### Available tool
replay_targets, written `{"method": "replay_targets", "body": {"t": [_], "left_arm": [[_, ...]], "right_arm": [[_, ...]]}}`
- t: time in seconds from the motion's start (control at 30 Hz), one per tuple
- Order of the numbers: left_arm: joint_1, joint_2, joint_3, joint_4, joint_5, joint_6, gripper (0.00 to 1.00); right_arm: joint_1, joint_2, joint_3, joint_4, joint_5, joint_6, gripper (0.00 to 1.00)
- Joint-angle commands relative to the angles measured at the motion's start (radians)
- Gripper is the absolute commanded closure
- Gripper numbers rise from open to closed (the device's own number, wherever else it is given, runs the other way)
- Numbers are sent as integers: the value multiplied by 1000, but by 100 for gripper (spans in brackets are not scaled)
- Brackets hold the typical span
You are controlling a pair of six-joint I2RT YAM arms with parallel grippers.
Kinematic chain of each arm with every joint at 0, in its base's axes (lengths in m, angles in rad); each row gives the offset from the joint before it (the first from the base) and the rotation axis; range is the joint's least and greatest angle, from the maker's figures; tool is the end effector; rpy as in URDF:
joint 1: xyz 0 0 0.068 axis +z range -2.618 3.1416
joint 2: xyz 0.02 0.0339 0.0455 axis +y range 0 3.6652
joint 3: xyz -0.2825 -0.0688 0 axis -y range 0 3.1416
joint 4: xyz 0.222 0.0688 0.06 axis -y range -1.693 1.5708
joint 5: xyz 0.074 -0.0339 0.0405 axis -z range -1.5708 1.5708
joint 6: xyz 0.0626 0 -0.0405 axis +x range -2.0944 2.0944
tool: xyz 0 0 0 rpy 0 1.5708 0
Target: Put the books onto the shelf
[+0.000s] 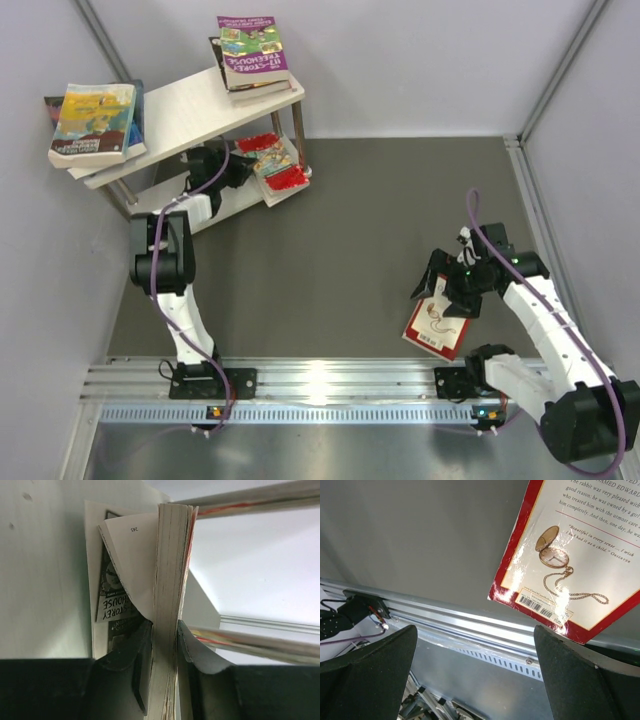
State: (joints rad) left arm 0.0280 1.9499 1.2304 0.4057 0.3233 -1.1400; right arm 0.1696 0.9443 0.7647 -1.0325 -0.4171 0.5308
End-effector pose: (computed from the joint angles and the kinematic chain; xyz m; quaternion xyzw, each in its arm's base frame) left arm 0.4583 -0.0071 0.2336 -0.3612 0.7182 -0.4168 0.4241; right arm 0.1234 0.0469 0.2388 0.1366 0.9536 0.2512 0.0940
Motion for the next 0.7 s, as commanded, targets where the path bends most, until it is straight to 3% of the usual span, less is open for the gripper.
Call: {"method": "replay_targets", "body": {"t": [0.0,0.4,0.5,0.67], "left_arm": [[19,27,110,-33,74,45,100],[66,161,290,-134,105,59,99],[76,178,303,-139,117,39,90],[84,182,296,-166,137,31,62]], "right_arm": [[4,-7,-1,0,17,-8,0],[5,54,2,48,23,17,0],[5,65,5,51,26,17,0],[7,77,15,58,26,20,0]]}}
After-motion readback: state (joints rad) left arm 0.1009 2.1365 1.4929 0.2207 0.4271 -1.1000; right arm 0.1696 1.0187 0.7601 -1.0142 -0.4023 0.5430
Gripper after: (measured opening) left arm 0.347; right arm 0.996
